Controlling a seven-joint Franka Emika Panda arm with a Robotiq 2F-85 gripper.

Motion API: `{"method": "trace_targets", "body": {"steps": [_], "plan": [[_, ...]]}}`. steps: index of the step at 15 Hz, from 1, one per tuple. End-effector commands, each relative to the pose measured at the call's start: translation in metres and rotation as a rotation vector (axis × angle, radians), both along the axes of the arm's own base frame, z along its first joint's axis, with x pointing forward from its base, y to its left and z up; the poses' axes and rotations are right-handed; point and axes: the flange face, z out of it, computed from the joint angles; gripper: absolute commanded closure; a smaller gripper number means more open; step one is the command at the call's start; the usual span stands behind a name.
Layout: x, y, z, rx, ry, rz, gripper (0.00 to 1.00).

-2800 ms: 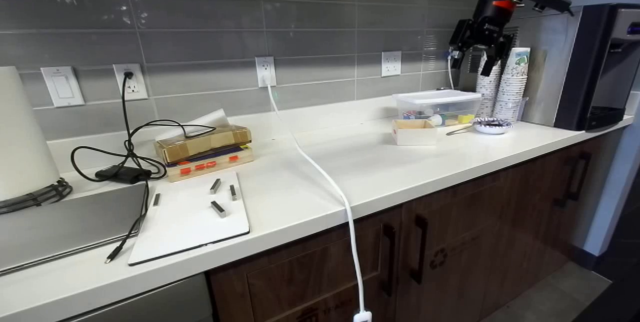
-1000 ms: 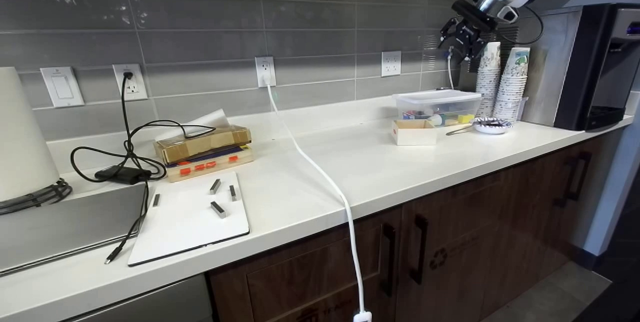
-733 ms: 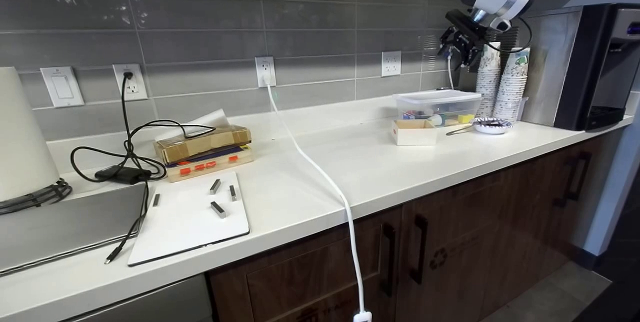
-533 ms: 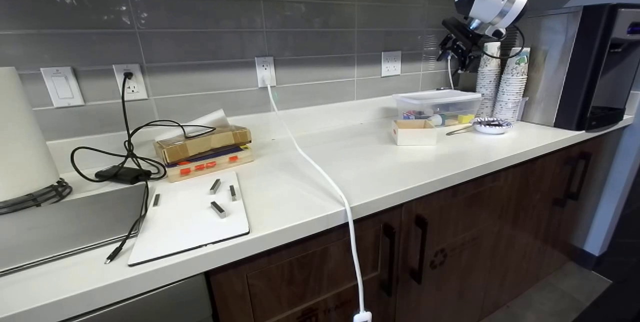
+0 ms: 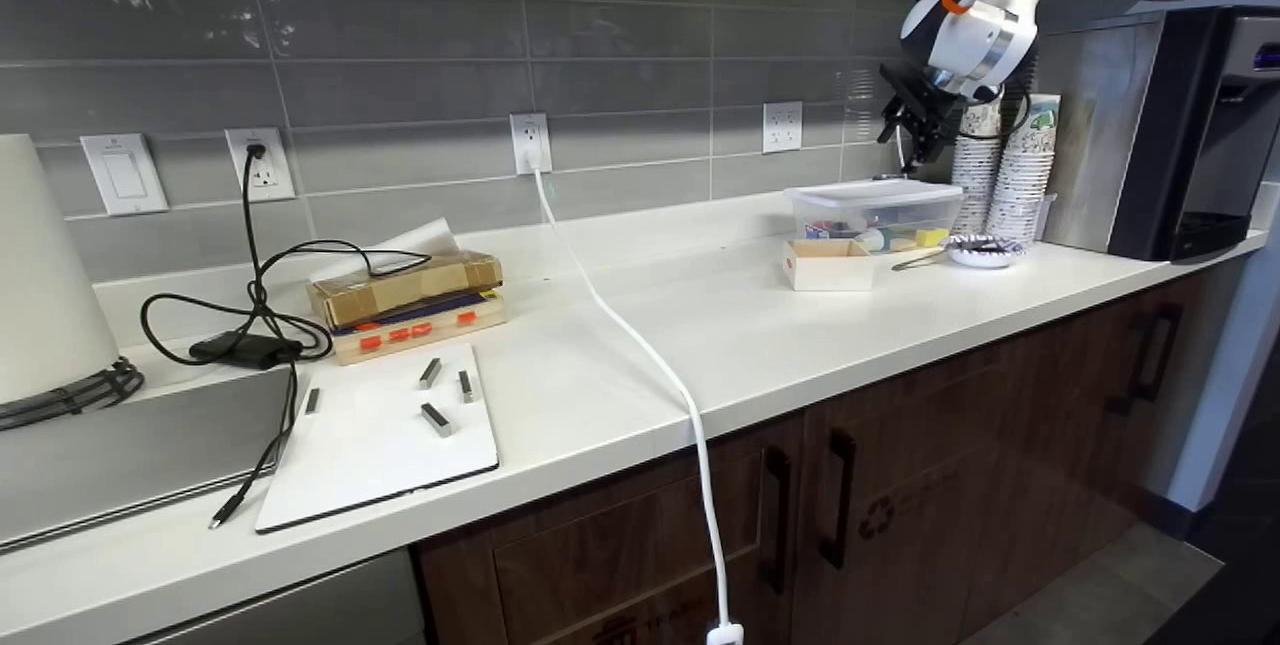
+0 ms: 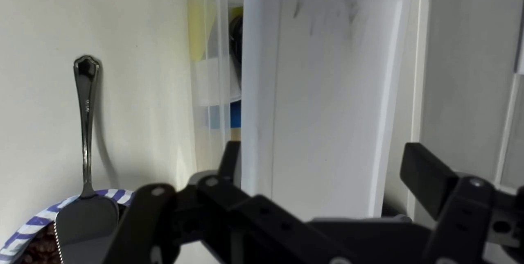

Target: Take the white lid off of the plastic box

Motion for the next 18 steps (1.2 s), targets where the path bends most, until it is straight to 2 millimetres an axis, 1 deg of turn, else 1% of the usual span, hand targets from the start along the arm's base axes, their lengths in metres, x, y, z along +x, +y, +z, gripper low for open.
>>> {"method": "trace_targets", "body": {"steps": [1,8,13,18], "plan": [[0.018,-0.008,-0.01,0.012,-0.002,-0.05,0.0],[0.029,-0.013,-0.032,0.018,0.02,-0.09,0.0],[0.031,-0.018,-0.041,0.008,0.042,-0.114,0.0],[0.032,-0.022,-0.055,-0.004,0.059,-0.135,0.0]]}}
